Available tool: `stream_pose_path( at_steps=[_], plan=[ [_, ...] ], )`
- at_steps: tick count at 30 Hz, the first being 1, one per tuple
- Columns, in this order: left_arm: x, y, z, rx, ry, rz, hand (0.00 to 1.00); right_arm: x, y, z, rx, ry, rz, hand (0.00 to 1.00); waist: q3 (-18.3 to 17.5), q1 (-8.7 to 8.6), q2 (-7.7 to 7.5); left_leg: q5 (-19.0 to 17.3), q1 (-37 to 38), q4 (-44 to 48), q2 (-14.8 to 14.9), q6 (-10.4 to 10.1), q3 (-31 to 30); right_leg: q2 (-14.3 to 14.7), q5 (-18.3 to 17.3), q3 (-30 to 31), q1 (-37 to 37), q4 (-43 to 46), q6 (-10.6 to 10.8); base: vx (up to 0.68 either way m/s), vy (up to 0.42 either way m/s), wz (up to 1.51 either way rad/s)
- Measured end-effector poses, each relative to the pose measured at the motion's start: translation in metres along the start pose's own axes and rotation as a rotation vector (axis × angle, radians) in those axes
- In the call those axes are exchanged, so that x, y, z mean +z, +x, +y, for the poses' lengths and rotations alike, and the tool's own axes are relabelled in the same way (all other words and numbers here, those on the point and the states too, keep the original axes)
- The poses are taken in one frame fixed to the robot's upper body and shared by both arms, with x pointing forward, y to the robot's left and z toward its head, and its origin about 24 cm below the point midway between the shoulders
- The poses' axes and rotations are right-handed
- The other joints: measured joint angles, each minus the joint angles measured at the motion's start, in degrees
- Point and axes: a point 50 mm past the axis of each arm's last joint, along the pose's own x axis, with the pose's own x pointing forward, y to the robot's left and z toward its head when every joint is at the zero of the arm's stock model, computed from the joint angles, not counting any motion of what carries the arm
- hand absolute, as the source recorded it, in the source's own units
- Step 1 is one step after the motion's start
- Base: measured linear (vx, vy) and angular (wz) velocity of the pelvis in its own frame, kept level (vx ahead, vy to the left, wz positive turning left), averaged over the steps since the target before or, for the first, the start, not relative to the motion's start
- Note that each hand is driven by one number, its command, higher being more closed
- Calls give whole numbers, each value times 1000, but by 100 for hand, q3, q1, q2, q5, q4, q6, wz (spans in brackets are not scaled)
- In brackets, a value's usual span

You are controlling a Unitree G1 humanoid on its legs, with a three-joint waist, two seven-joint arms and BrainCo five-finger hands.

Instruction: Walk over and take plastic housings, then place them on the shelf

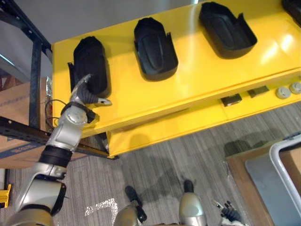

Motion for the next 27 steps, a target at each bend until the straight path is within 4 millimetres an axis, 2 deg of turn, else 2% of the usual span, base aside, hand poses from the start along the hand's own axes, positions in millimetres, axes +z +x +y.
stream_pose_path(
  at_steps=[7, 11, 15, 18, 21, 25, 27],
  plan=[
    [5, -1, 13, 235, 17, -59, 0, -2, 0, 0, -2, 0, 10, 0, -44, 2, 3, 0, -3, 0, 0, 0, -4, 0, 0, 0, 1, 0, 0, 0, 0, 0],
    [12, -3, 18, 308, 22, -116, 0, -4, -1, -1, -5, -1, 17, 0, -150, 5, 3, 0, -3, 1, 0, 0, -10, 1, 2, -2, 6, 0, 1, 0, 0, 0],
    [46, -15, 25, 358, -49, -294, 0, -8, -2, -3, -11, -1, 21, 0, -178, 42, 4, 0, 32, 1, -1, 0, -43, 1, 3, -47, 93, -23, 2, 0, 0, 6],
    [70, -43, 19, 345, -153, -474, 0, -23, -10, -13, -38, -10, 63, 0, -464, 82, 53, 0, 25, -1, -7, 0, -154, 0, 3, -164, 212, -132, 2, 28, -8, 14],
    [76, -68, 21, 369, -276, -566, 0, -33, -14, -17, -51, -16, 95, 0, -645, 96, 110, -1, 119, -4, -8, -1, -201, 0, 1, -294, 422, -246, 2, 28, -9, 12],
    [65, -96, 14, 348, -408, -602, 0, -45, -18, -19, -79, -27, 137, 0, -902, 197, 260, -2, 113, -33, -12, -3, -366, 13, -4, -482, 608, -379, -2, -13, -7, 19],
    [56, -114, 2, 306, -506, -592, 0, -50, -20, -19, -84, -43, 159, 0, -1045, 347, 297, -2, 113, -34, -8, -3, -407, 22, -7, -512, 648, -403, -4, -18, -2, 16]
  ],
)
